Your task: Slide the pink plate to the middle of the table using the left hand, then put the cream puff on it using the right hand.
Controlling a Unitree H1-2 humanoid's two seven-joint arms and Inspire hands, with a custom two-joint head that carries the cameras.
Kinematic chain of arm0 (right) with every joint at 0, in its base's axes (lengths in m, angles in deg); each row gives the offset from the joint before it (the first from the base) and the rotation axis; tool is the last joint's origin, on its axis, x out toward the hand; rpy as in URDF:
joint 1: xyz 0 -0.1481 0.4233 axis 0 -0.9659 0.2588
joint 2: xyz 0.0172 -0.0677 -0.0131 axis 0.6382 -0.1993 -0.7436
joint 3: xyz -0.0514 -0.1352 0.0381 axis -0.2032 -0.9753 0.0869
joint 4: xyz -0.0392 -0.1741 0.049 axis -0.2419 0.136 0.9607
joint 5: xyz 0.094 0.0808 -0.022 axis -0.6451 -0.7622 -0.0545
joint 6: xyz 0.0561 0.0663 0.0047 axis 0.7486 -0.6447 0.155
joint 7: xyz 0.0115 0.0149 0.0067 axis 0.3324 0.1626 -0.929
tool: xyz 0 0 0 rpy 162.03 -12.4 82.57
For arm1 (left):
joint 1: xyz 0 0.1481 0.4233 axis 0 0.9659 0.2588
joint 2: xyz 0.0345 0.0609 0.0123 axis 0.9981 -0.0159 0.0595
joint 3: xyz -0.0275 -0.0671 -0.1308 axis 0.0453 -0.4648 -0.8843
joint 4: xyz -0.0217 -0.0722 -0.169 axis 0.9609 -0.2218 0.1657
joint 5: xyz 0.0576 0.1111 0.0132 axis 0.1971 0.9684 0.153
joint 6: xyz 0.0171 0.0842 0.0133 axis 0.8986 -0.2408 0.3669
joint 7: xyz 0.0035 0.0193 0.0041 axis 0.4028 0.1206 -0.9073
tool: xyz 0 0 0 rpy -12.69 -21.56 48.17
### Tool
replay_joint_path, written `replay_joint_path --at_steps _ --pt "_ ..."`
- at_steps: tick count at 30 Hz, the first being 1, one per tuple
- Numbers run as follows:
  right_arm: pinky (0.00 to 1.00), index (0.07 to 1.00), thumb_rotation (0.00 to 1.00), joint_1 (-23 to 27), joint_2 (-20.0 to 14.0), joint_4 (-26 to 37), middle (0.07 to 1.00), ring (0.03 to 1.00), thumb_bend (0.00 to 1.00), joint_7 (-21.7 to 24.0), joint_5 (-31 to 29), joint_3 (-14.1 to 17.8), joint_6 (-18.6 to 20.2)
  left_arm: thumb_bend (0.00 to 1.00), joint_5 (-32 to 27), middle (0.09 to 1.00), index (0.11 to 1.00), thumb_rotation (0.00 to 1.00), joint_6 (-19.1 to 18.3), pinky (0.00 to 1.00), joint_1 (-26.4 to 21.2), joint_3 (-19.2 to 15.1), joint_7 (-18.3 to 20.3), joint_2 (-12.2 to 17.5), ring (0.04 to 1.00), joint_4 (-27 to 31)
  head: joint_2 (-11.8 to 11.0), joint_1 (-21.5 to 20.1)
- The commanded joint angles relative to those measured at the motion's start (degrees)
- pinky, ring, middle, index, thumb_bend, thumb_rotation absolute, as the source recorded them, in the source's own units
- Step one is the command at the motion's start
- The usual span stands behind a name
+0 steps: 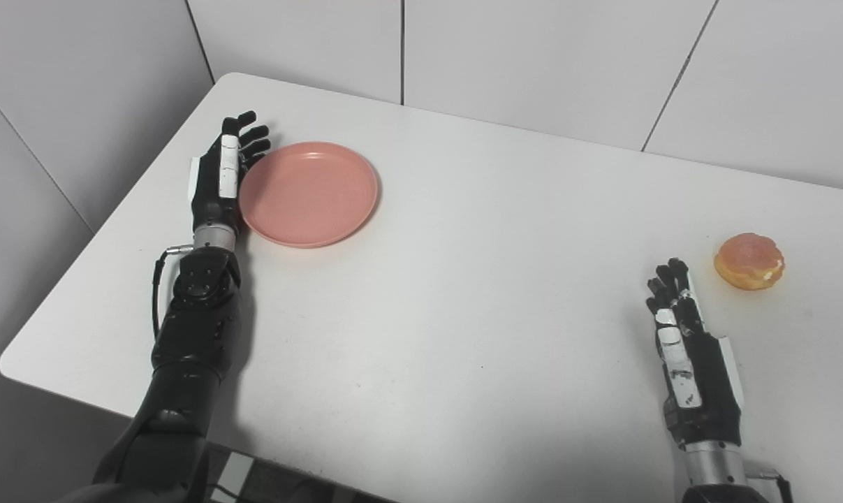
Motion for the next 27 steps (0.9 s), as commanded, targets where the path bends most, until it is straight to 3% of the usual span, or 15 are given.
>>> replay_joint_path --at_steps 1,12,20,27 --pt "1.0 0.993 0.82 -0.1 -0.1 0.6 0.977 0.978 0.63 -0.1 -0.1 0.4 -1.0 0.91 -0.1 0.771 0.774 1.0 0.1 0.77 0.9 0.4 1.1 -0.5 0.771 -0.5 0.0 -0.2" --pt "1.0 0.985 0.83 -0.1 0.3 0.2 0.973 0.97 0.64 -0.5 0.0 0.4 -1.4 0.92 -1.5 0.756 0.755 1.0 -2.7 0.74 1.6 0.7 2.8 -2.2 0.749 3.6 -0.1 -0.9" --pt "1.0 0.99 0.83 -0.1 0.8 0.6 0.979 0.973 0.66 -0.8 0.2 0.2 -0.5 0.93 -1.3 0.769 0.766 1.0 -4.9 0.76 3.0 2.7 3.9 -3.4 0.768 7.3 -0.3 -2.2" --pt "1.0 0.997 0.83 -0.3 0.7 0.7 0.981 0.976 0.63 -0.8 0.5 0.0 -1.0 0.92 -1.9 0.798 0.801 1.0 -9.1 0.8 4.1 4.2 5.6 -4.1 0.804 10.8 -0.7 -3.0"
